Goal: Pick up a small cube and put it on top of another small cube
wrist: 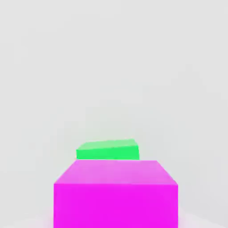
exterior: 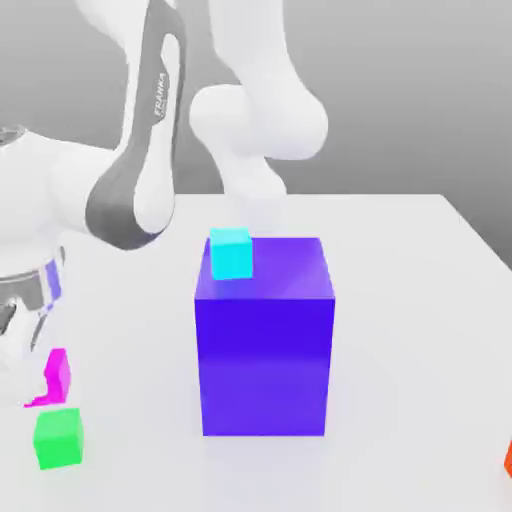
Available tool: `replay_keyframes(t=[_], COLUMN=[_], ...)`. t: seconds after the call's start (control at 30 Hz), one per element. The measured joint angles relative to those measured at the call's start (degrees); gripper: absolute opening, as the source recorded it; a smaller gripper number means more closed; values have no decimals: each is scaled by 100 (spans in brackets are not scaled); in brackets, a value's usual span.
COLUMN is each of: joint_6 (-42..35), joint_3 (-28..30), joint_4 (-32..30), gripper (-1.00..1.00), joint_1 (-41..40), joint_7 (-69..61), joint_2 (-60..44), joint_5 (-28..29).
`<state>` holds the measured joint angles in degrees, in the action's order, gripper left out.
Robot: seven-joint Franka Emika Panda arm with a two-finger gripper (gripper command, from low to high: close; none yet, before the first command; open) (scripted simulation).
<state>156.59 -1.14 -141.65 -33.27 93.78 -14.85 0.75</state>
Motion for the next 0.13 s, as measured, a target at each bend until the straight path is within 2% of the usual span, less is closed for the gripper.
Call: replay_keyframes(t=[0.03, 0.13], joint_6=[118, 118], joint_3=[2, 2], joint_4=[10, 10], gripper=[100, 100], joint_1=[4, 4], joint_7=[1, 1], joint_2=[-129, -129], joint_5=[8, 8])
